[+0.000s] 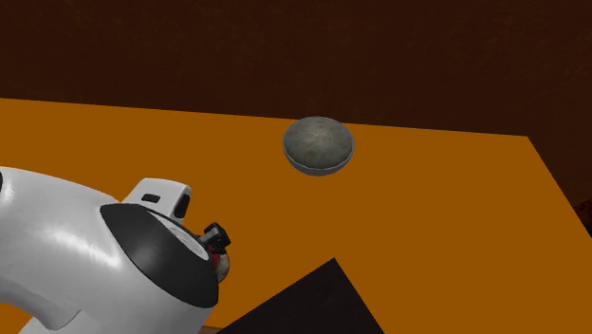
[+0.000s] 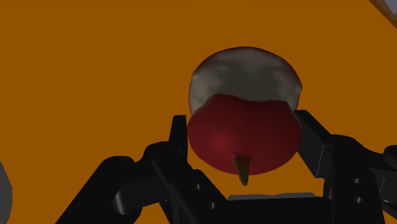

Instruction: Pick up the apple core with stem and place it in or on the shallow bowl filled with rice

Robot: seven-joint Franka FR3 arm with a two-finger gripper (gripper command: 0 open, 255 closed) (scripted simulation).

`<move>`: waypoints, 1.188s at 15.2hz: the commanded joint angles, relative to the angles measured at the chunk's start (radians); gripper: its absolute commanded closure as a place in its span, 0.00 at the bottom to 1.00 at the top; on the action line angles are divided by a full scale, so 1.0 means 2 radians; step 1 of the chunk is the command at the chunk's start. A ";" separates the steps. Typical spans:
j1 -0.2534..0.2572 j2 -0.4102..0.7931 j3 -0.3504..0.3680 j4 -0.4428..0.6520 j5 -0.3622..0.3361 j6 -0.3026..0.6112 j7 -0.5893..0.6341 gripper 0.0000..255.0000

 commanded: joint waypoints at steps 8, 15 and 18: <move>0.083 -0.098 -0.050 -0.010 0.135 -0.085 -0.108 1.00; 0.111 -0.162 -0.069 0.000 0.171 -0.158 -0.141 1.00; 0.119 -0.186 -0.074 0.007 0.180 -0.188 -0.150 1.00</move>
